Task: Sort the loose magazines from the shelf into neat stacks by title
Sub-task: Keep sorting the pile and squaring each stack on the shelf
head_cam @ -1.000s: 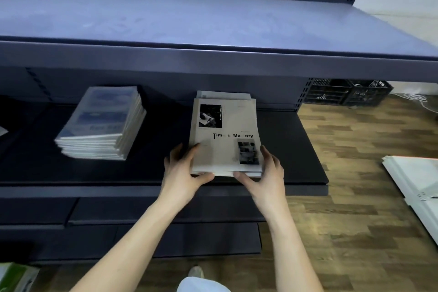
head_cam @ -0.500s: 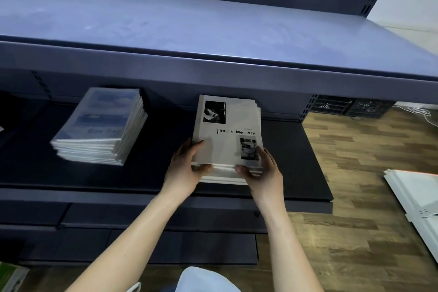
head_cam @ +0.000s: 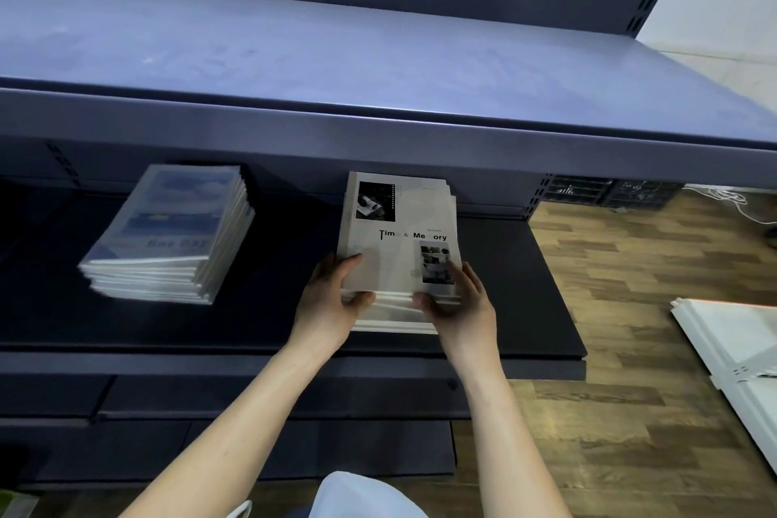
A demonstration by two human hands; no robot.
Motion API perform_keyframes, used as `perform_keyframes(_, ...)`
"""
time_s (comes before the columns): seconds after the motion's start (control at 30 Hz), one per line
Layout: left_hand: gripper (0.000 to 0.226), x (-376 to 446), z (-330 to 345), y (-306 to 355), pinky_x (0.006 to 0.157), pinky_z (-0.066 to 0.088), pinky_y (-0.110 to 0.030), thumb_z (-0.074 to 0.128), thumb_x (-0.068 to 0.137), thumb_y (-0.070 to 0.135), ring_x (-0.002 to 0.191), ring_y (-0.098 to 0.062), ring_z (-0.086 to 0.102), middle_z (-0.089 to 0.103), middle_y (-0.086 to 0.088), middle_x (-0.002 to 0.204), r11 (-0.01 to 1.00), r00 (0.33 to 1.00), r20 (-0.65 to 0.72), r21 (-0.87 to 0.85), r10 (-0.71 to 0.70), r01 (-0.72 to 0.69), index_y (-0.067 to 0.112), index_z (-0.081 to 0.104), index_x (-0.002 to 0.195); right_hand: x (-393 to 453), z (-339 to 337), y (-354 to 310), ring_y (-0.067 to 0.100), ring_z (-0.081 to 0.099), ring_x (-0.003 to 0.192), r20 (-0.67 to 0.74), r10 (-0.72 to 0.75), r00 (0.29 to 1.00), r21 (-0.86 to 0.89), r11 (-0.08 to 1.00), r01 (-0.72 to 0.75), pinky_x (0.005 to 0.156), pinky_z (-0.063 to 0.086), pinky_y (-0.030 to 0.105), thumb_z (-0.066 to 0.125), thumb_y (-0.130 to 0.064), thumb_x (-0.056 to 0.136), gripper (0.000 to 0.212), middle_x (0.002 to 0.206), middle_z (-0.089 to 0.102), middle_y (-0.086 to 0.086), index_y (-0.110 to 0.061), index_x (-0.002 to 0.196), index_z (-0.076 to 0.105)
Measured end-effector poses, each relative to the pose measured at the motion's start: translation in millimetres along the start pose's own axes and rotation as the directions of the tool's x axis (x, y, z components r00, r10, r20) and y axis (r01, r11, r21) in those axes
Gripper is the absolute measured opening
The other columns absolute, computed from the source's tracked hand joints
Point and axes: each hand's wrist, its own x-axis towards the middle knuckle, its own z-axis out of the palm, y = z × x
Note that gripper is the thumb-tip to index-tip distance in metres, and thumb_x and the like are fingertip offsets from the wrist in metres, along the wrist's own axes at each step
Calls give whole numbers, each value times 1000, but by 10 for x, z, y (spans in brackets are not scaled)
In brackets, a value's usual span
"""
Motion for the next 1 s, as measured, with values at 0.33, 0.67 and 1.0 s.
perform_keyframes(0.33, 57, -381, -248, 30, 101, 39, -24, 64, 92, 32, 133, -16, 42, 41, 1, 147, 999, 1000, -28, 31, -13, 14, 28, 41, 145, -300, 119, -375, 23, 14, 151, 36, -103, 994, -136, 985, 107, 121, 17, 47, 70, -51, 83, 65, 157, 36, 5, -24, 140, 53)
perform_keyframes(0.67, 55, -1056, -805, -303, 99, 46, -41, 58, 94, 38, 129, -23, 46, 41, -6, 146, 971, 977, -191, 200, -90, 129, 26, 42, 145, -871, 550, -877, 28, 8, 151, 252, -198, 947, -108, 967, 231, 122, 7, 50, 61, -53, 90, 62, 160, 28, 4, -30, 146, 45)
perform_keyframes(1.0, 57, -1531, -1643, -878, 109, 38, -43, 54, 95, 45, 141, -21, 33, 27, -2, 158, 923, 910, -372, 253, -183, 289, 30, 38, 148, -1310, 1266, -1552, 23, 9, 151, 431, -293, 853, -41, 939, 342, 123, 3, 45, 58, -53, 92, 66, 160, 26, 4, -31, 150, 37)
